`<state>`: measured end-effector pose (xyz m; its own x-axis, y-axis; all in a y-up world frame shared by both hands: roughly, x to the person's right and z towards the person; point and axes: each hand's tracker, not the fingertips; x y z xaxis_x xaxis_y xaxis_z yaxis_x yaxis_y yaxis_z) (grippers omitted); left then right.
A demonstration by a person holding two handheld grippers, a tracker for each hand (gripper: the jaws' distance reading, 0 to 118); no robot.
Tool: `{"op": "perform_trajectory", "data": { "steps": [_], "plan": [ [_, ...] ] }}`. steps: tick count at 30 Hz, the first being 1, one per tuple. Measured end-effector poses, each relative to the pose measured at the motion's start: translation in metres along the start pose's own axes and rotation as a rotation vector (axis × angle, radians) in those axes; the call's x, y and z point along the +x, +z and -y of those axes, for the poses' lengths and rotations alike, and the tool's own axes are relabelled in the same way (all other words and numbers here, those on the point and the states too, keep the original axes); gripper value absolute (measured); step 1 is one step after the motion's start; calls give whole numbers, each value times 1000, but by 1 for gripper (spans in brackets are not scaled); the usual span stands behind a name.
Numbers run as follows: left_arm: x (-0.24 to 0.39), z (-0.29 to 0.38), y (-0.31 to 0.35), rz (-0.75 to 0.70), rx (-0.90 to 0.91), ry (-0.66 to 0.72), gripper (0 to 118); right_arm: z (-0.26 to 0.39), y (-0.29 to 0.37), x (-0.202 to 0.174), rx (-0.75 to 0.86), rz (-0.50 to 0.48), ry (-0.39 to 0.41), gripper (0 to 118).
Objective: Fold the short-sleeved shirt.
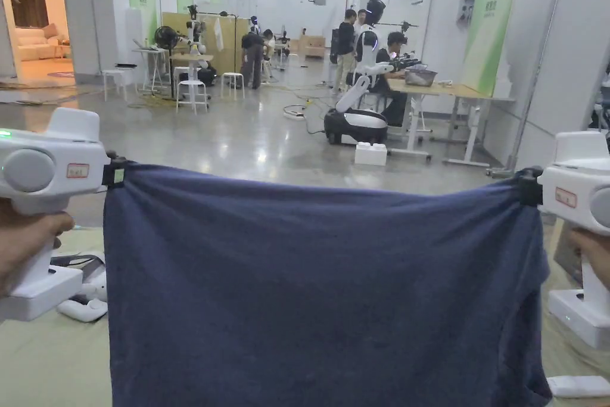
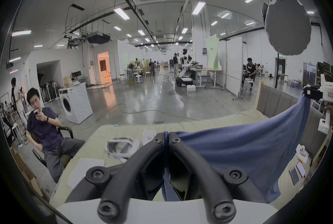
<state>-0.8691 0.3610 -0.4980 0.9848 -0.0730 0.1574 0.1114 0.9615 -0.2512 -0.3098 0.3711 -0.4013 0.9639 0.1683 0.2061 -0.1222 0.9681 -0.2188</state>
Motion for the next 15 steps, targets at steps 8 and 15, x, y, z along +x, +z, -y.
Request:
{"op": "perform_trajectory", "data": {
  "steps": [8, 15],
  "plan": [
    [-13, -88, -8, -65, 87, -16, 0, -95, -22, 1, 88, 29, 6, 2],
    [-10, -129, -16, -85, 123, -49, 0, -137, -41, 5, 111, 65, 35, 2]
  ]
}}
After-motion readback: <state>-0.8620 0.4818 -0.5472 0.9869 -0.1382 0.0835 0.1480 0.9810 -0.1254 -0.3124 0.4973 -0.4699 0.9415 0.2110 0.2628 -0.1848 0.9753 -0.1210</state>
